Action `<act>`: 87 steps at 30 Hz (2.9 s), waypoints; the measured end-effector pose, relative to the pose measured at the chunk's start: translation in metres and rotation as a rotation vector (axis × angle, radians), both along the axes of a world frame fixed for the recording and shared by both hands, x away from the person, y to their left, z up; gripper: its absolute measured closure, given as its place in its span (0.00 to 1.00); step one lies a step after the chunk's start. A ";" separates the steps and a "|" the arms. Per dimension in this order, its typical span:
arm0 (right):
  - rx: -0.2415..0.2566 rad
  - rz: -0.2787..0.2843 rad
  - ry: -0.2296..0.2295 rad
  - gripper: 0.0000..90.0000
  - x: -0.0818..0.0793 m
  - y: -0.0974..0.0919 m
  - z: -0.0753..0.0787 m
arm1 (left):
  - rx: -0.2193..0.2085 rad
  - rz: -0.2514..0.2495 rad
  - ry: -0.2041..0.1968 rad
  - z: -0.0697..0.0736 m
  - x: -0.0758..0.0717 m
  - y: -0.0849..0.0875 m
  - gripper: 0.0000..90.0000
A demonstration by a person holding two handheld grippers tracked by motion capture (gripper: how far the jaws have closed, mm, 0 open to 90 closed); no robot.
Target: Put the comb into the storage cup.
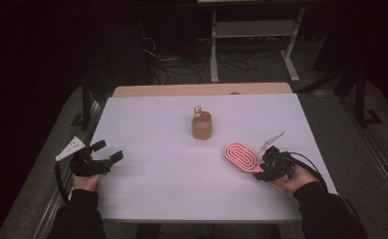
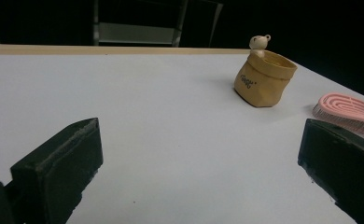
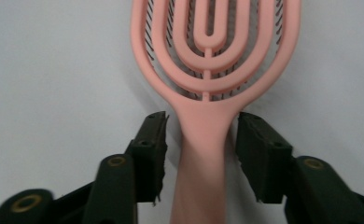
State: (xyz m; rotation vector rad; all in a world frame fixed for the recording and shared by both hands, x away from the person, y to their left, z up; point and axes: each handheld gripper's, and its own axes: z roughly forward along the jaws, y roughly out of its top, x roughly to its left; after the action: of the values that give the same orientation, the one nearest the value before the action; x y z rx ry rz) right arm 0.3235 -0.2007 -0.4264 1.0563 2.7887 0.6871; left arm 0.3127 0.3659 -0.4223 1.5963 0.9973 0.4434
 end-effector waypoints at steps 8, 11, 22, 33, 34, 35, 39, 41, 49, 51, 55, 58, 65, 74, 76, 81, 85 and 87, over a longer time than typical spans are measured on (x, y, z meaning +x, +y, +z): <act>-0.007 -0.009 0.003 0.72 0.000 0.001 0.000 | 0.003 -0.002 0.002 0.000 0.000 0.000 0.00; -0.011 -0.017 0.003 0.74 0.000 0.002 0.000 | 0.003 -0.003 0.004 0.000 0.000 0.000 0.00; 0.031 0.002 -0.005 0.76 -0.002 0.000 0.004 | 0.005 -0.004 0.005 -0.001 0.000 -0.001 0.00; 0.088 0.007 -0.041 0.77 -0.003 0.000 0.019 | 0.007 -0.006 0.007 -0.001 0.000 0.000 0.00; 0.091 0.009 -0.042 0.77 -0.003 0.001 0.020 | 0.007 -0.006 0.007 -0.001 0.001 0.000 0.00; 0.095 0.010 -0.046 0.77 -0.003 0.002 0.022 | 0.006 -0.006 0.007 -0.001 0.001 0.000 0.00; 0.109 0.021 -0.063 0.77 -0.003 0.005 0.030 | 0.010 -0.007 0.009 -0.001 0.001 -0.001 0.00; 0.116 0.026 -0.075 0.77 -0.003 0.006 0.034 | 0.009 -0.008 0.007 -0.001 0.001 -0.001 0.00; 0.139 0.048 -0.100 0.77 -0.002 0.012 0.050 | -0.003 0.003 0.012 -0.002 0.001 0.001 0.00; 0.155 0.056 -0.115 0.77 0.000 0.014 0.054 | 0.002 0.005 0.010 -0.001 0.001 0.002 0.00; 0.196 0.054 -0.130 0.77 0.004 0.017 0.059 | 0.000 0.003 0.016 -0.002 0.000 0.001 0.00; 0.223 0.063 -0.150 0.77 0.004 0.020 0.064 | 0.002 -0.001 0.014 -0.002 0.000 0.000 0.00; 0.247 0.067 -0.163 0.77 0.008 0.021 0.070 | -0.002 -0.001 0.015 -0.002 0.000 0.000 0.00; 0.269 0.090 -0.182 0.77 0.010 0.025 0.082 | -0.006 -0.002 0.012 -0.002 0.000 0.000 0.00; 0.274 0.094 -0.184 0.77 0.010 0.026 0.083 | -0.006 -0.002 0.011 -0.002 0.000 0.000 0.00; 0.278 0.114 -0.194 0.77 0.012 0.035 0.091 | -0.006 -0.005 0.009 -0.001 -0.001 0.000 0.00; 0.281 0.134 -0.201 0.77 0.013 0.042 0.097 | -0.011 -0.005 0.005 -0.001 -0.001 -0.001 0.00; 0.284 0.143 -0.207 0.77 0.014 0.045 0.100 | -0.012 -0.007 0.004 0.000 -0.001 -0.001 0.00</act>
State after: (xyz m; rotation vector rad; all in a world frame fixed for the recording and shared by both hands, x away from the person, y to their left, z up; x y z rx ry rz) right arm 0.3370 -0.1558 -0.3268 0.7727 2.6585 1.1651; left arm 0.3113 0.3646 -0.4225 1.5898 0.9956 0.4292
